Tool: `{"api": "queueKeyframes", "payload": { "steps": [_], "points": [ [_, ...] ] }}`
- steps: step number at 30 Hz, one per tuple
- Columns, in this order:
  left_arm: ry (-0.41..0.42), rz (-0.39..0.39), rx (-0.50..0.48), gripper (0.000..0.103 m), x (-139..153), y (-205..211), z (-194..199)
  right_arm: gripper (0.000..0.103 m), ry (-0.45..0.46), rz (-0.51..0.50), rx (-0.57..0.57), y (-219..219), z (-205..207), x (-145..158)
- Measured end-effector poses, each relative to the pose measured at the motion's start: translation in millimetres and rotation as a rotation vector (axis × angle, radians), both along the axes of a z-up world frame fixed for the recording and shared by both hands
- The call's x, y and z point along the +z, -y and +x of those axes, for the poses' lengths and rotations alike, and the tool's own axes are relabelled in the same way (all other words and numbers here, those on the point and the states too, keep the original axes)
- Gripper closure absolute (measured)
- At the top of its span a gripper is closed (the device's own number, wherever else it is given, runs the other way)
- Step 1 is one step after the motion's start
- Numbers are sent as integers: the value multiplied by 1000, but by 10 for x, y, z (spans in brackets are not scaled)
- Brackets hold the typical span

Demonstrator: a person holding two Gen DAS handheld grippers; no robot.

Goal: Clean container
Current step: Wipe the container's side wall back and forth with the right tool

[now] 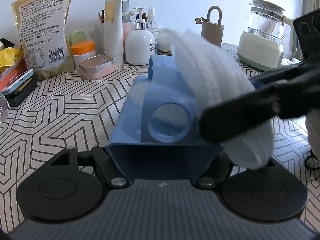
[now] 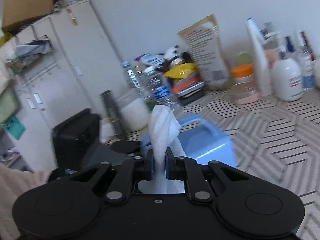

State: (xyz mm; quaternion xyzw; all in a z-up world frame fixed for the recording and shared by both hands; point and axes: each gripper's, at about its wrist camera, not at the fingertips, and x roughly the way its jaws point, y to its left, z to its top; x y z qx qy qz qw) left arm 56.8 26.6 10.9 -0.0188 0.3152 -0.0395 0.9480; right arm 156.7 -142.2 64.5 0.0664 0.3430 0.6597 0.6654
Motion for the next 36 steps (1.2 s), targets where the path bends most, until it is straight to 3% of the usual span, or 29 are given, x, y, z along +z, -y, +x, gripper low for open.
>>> {"api": "queueKeyframes", "payload": {
  "steps": [5, 13, 26, 36],
  "points": [
    [0, -1, 0, 29, 1, -5, 3, 91, -26, 12, 23, 1, -24, -16],
    [-1, -9, 1, 28, -1, -18, 13, 94, -25, -12, -77, 97, 159, -57],
    [-2, -8, 2, 28, -6, -18, 14, 94, 35, -34, -72, 82, 109, -16],
    [0, -19, 3, 28, -3, -31, 15, 94, -58, 7, -21, 66, 129, -59]
  ]
}}
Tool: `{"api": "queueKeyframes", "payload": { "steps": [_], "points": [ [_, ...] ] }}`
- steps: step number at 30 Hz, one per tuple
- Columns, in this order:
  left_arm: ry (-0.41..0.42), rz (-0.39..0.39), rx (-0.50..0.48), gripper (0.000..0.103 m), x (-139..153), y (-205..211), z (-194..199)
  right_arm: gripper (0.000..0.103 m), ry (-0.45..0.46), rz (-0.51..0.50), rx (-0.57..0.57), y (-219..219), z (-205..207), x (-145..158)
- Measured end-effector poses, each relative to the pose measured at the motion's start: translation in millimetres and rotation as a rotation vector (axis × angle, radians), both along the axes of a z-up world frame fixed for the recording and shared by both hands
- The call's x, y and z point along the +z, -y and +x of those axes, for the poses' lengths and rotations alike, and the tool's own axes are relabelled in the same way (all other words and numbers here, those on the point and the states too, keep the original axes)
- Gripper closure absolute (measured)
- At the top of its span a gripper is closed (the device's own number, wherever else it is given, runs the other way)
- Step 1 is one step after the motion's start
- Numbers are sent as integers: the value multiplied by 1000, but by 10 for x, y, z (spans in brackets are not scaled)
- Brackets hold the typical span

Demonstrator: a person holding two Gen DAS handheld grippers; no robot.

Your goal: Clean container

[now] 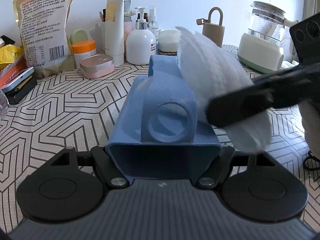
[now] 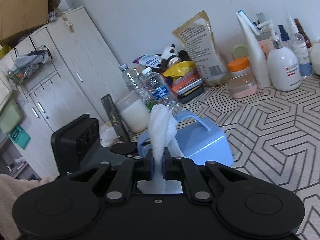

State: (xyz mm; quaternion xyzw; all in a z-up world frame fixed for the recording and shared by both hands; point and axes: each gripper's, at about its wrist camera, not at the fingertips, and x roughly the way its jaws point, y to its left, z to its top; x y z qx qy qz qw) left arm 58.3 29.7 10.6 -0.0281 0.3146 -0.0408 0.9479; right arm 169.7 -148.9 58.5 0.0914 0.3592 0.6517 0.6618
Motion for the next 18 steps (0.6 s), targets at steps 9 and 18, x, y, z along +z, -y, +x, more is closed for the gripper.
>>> {"api": "queueKeyframes", "payload": {
  "steps": [9, 18],
  "points": [
    [0, 3, -3, 28, -5, -15, 6, 94, -4, 10, 50, -22, -68, 10],
    [1, -6, -6, 28, -5, -24, 9, 94, 40, -43, -58, 70, 54, 7]
  ]
}}
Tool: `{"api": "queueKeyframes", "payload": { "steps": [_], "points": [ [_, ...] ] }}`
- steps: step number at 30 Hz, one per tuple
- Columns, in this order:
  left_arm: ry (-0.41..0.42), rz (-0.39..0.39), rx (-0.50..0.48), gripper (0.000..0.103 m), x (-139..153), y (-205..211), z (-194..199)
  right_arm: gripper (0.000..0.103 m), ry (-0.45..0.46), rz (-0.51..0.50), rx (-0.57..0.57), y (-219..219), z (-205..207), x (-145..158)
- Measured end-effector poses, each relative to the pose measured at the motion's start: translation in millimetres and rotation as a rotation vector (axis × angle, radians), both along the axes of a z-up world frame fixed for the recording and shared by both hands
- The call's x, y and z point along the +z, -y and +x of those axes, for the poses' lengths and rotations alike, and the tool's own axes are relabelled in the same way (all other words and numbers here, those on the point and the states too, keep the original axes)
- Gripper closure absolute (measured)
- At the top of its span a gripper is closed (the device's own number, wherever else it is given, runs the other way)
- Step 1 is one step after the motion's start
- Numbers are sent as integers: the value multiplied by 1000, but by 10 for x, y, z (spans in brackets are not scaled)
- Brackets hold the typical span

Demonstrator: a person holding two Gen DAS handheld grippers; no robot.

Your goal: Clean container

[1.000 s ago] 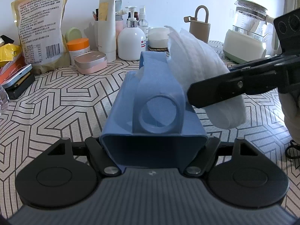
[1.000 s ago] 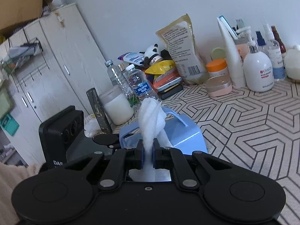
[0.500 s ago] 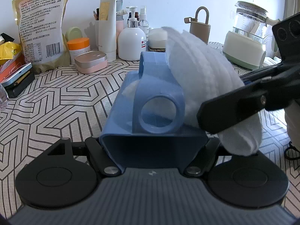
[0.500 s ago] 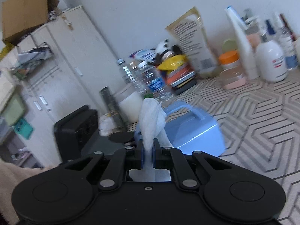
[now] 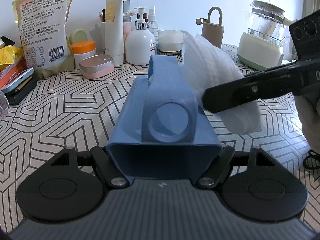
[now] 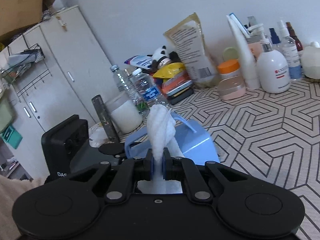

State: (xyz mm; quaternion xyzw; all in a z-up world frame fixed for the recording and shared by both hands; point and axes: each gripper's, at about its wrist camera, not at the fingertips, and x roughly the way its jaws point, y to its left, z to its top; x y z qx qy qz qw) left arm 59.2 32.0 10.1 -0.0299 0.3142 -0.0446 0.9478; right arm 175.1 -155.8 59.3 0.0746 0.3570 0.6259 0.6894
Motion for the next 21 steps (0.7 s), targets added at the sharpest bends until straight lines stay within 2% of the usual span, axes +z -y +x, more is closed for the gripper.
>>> {"api": "queueKeyframes", "payload": {
  "steps": [3, 7, 8, 9, 10, 13, 17, 21],
  "points": [
    [2, -25, 1, 28, 0, -34, 0, 94, 39, -15, -14, -10, -30, 17],
    [0, -13, 1, 28, 1, -7, 1, 94, 87, -38, -31, -12, -43, 16],
    [1, -11, 0, 28, 2, -3, 0, 93, 80, -34, -29, -8, -30, 11],
    [1, -9, -1, 28, 2, 0, 0, 86, 56, -19, -18, -6, -14, 3],
    [1, -8, -2, 28, 2, 4, -1, 84, 24, 2, -2, -3, 3, -7],
    [1, -3, -5, 28, 3, 16, -3, 84, -57, 57, 49, -12, 29, -32],
    [1, -2, -6, 28, 5, 18, 0, 85, -84, 86, 119, -88, -62, -33],
    [2, 0, -7, 28, 7, 23, 3, 86, -80, 82, 119, -90, -87, -22]
  ]
}}
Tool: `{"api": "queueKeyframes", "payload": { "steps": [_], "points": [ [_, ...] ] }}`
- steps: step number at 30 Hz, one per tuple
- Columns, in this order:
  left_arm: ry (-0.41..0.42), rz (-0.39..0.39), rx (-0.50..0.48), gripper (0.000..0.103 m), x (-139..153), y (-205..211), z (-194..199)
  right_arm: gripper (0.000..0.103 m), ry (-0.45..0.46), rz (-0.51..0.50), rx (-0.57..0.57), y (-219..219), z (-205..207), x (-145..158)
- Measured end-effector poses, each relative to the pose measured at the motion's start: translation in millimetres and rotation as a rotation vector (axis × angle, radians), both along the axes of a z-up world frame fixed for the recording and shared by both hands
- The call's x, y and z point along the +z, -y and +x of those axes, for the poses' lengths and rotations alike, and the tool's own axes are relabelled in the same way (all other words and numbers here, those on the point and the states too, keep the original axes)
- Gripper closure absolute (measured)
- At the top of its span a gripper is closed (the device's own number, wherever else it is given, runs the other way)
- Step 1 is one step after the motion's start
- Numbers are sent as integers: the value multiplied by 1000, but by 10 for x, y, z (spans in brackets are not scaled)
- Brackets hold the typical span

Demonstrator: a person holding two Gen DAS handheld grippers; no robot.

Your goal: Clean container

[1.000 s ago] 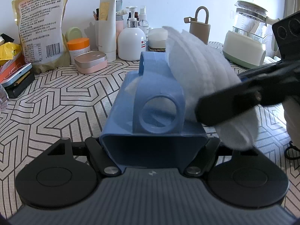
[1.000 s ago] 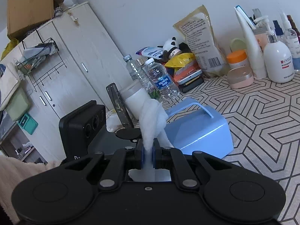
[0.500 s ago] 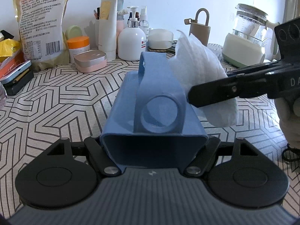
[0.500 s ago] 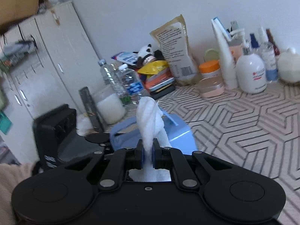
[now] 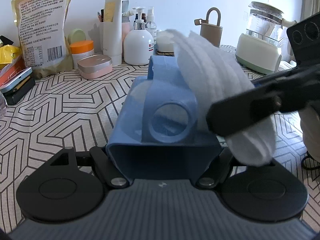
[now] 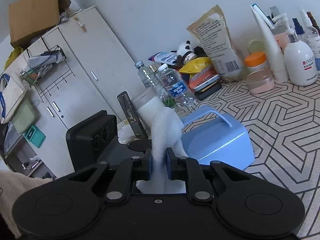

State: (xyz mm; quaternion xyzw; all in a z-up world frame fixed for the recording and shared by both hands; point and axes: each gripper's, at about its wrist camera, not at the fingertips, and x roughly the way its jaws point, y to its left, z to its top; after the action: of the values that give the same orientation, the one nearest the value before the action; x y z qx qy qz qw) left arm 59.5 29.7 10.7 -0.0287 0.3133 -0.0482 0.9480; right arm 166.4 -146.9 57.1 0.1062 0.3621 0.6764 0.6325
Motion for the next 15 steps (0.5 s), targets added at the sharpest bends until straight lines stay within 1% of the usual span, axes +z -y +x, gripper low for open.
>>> {"api": "queueKeyframes", "payload": {
  "steps": [4, 6, 8, 11, 15],
  "points": [
    [-2, -3, 1, 28, -1, -4, 7, 87, 18, -25, -63, 39, 54, 9],
    [-2, -6, 0, 28, 1, -28, 8, 87, 9, -32, -83, 63, 94, -4],
    [-2, -7, -1, 28, 1, -38, 8, 87, -13, -28, -75, 79, 117, -22],
    [-1, -7, -3, 28, 0, -36, 4, 87, -37, -9, -25, 32, 72, -28],
    [0, -6, -4, 28, -2, -33, -1, 87, -17, 1, 25, -35, -34, 2]
  ]
}}
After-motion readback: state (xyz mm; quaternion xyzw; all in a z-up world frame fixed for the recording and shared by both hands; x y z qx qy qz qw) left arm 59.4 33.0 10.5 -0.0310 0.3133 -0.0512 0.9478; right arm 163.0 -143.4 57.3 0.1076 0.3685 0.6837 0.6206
